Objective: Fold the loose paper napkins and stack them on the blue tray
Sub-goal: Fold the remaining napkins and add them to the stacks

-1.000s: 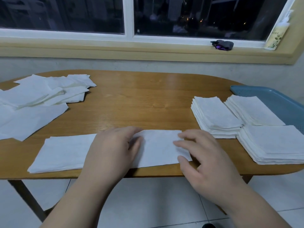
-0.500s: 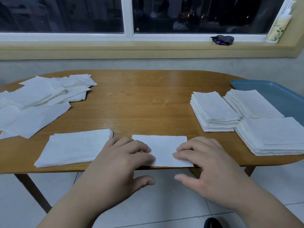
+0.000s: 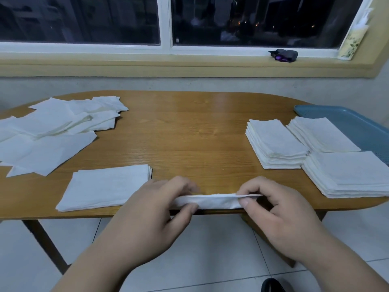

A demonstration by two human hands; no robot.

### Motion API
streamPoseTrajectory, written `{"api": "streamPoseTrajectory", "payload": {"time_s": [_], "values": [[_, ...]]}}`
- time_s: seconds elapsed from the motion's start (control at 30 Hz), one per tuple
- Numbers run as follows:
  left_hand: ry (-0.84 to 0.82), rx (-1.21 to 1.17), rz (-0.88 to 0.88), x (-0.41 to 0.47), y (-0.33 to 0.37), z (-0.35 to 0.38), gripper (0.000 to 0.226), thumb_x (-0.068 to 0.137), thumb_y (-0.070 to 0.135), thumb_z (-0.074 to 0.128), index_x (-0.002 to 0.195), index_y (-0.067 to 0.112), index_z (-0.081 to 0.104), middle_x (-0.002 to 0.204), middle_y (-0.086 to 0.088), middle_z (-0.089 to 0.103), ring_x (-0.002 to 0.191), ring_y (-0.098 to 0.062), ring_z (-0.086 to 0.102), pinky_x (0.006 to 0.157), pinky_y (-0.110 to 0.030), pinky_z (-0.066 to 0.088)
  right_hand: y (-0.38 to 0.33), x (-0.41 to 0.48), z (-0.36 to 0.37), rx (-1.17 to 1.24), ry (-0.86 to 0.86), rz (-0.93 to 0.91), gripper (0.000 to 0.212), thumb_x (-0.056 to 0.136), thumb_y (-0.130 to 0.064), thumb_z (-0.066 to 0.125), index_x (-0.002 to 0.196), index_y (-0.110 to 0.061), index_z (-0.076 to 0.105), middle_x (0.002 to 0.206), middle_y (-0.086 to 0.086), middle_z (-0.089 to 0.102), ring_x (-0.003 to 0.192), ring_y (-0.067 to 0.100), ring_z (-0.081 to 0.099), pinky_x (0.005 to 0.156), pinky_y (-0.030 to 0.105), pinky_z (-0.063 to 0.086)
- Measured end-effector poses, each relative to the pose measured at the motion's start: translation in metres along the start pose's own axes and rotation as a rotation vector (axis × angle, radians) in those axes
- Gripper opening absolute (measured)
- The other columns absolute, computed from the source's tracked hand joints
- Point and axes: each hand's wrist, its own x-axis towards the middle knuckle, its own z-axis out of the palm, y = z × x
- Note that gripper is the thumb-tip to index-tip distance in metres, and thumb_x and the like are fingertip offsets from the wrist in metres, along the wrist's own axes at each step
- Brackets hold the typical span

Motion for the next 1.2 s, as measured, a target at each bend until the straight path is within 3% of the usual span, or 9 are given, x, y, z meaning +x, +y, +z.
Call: {"api": "streamPoseTrajectory", "payload": {"time_s": [0.07,0.17,0.3,0.37,0.47,0.57,0.77,0.93,1.2], "values": [[0.032,-0.115,-0.058,-0.003,0.000,-0.003,0.028,0.090,0.044,0.062,0.106,0.061,0.047,0.093,0.027,0.060,0.077,0.001,0.058,0.063,-0.014,0.041,-0.007,0.002,0.002,0.091,0.045,0.043,0.022,0.090,-0.019,0.067,0.088,-0.040,0.064,0.079,-0.011,0.066,0.071,0.014,0.060,0.062,0.027,0.044],[0.148,-0.309,-0.201,-0.005,0.003,-0.016,0.040,0.086,0.034,0.067,0.109,0.064,0.053,0.061,0.000,0.045,0.050,-0.009,0.040,0.048,-0.018,0.031,-0.020,0.004,0.008,0.306,0.060,0.096,0.031,0.089,-0.031,0.072,0.107,-0.054,0.061,0.074,-0.015,0.066,0.067,0.011,0.059,0.065,0.025,0.046],[0.260,-0.470,-0.354,-0.010,-0.002,-0.038,0.046,0.086,0.030,0.069,0.109,0.067,0.057,0.054,0.010,0.028,0.049,-0.008,0.031,0.047,-0.015,0.028,-0.044,0.006,0.027,0.235,0.019,-0.019,0.053,0.091,-0.033,0.065,0.116,-0.077,0.048,0.067,-0.008,0.063,0.059,0.009,0.054,0.062,0.011,0.043],[0.255,-0.481,-0.383,-0.016,-0.012,-0.051,0.044,0.088,0.032,0.068,0.108,0.070,0.058,0.055,0.007,0.044,0.054,-0.012,0.045,0.052,-0.017,0.037,-0.054,0.014,0.041,0.267,0.106,-0.102,0.033,0.093,-0.035,0.066,0.107,-0.065,0.064,0.073,-0.002,0.065,0.064,0.011,0.057,0.060,0.008,0.041],[0.273,-0.493,-0.413,-0.027,-0.029,-0.069,0.032,0.090,0.029,0.068,0.096,0.060,0.070,0.087,0.006,0.074,0.085,-0.008,0.066,0.072,-0.013,0.046,-0.072,0.031,0.062,0.394,0.082,-0.096,0.021,0.092,-0.034,0.067,0.095,-0.054,0.075,0.077,-0.008,0.068,0.068,0.009,0.061,0.060,0.012,0.043],[0.274,-0.525,-0.450,-0.036,-0.044,-0.087,0.015,0.084,0.029,0.072,0.086,0.043,0.079,0.088,0.020,0.075,0.087,0.009,0.064,0.069,-0.002,0.043,-0.085,0.050,0.079,0.454,0.010,-0.004,0.035,0.092,-0.018,0.065,0.089,-0.051,0.076,0.091,-0.012,0.075,0.085,0.010,0.066,0.071,0.010,0.047],[0.322,-0.533,-0.569,-0.045,-0.084,-0.103,0.015,0.087,0.027,0.072,0.087,0.040,0.079,0.090,0.017,0.075,0.085,0.004,0.066,0.072,-0.017,0.046,-0.101,0.084,0.105,0.448,-0.078,0.080,0.031,0.094,-0.019,0.065,0.084,-0.045,0.076,0.096,0.013,0.072,0.085,0.029,0.060,0.063,0.014,0.039],[0.381,-0.369,-0.652,-0.039,-0.104,-0.102,0.010,0.088,0.037,0.069,0.091,0.043,0.077,0.092,0.034,0.068,0.089,0.024,0.053,0.068,-0.006,0.039,-0.103,0.102,0.122,0.373,-0.108,0.109,0.022,0.095,-0.021,0.063,0.094,-0.040,0.074,0.094,-0.005,0.075,0.087,0.012,0.062,0.067,0.009,0.042],[0.311,-0.310,-0.727,-0.040,-0.120,-0.101,0.004,0.085,0.038,0.073,0.084,0.038,0.077,0.085,0.019,0.072,0.080,0.011,0.060,0.060,-0.011,0.047,-0.094,0.104,0.136,0.195,-0.140,0.114,0.019,0.096,-0.024,0.063,0.107,-0.029,0.076,0.083,-0.017,0.068,0.086,-0.003,0.060,0.071,0.008,0.041]]}}
